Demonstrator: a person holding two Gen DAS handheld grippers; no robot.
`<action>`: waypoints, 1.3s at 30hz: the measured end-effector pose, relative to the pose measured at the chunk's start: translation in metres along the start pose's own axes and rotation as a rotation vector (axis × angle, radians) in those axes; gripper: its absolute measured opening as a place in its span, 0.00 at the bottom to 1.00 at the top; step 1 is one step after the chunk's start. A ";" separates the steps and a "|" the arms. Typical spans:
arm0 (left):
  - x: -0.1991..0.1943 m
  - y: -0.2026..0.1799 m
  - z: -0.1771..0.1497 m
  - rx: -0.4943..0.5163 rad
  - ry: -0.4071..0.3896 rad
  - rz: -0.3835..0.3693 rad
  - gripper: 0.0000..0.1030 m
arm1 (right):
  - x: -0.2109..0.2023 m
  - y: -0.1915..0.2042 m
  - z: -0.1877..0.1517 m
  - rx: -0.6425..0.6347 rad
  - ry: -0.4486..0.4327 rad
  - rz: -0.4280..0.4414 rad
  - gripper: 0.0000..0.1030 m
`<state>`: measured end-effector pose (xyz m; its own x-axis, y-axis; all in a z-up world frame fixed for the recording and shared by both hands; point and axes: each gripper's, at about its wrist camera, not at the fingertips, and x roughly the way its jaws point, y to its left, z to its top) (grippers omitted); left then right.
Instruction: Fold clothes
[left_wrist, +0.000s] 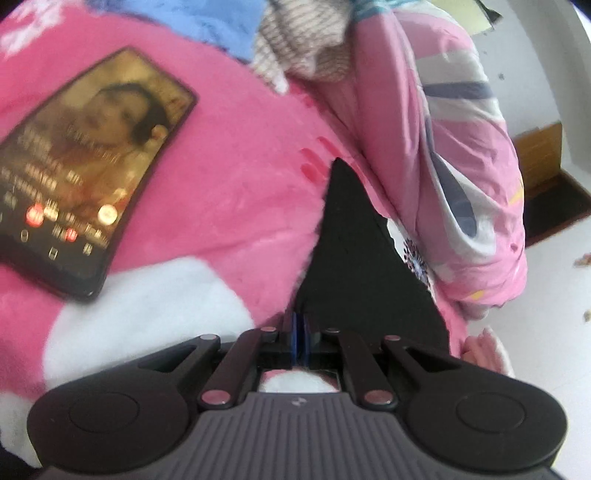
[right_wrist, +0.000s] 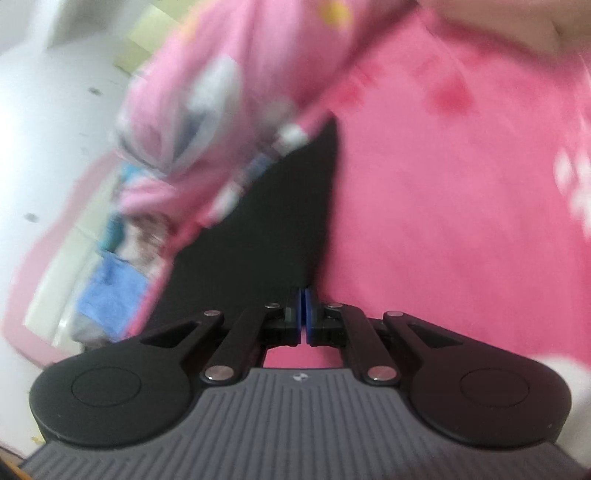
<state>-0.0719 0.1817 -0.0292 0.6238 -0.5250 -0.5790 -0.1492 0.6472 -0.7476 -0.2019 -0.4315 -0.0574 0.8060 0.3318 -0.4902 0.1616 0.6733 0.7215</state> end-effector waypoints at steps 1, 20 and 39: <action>-0.004 -0.004 0.003 0.003 -0.009 -0.017 0.04 | -0.004 0.005 0.003 -0.006 -0.021 0.016 0.00; -0.040 -0.037 -0.008 0.346 -0.144 0.146 0.40 | -0.032 0.038 0.000 -0.191 -0.055 -0.171 0.09; 0.008 -0.083 -0.048 0.646 -0.004 -0.029 0.65 | 0.037 0.134 -0.042 -0.790 0.082 -0.299 0.07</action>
<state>-0.0916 0.0973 0.0131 0.6236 -0.5463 -0.5592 0.3590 0.8355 -0.4159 -0.1739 -0.3013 0.0008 0.7443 0.0928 -0.6614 -0.1085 0.9939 0.0174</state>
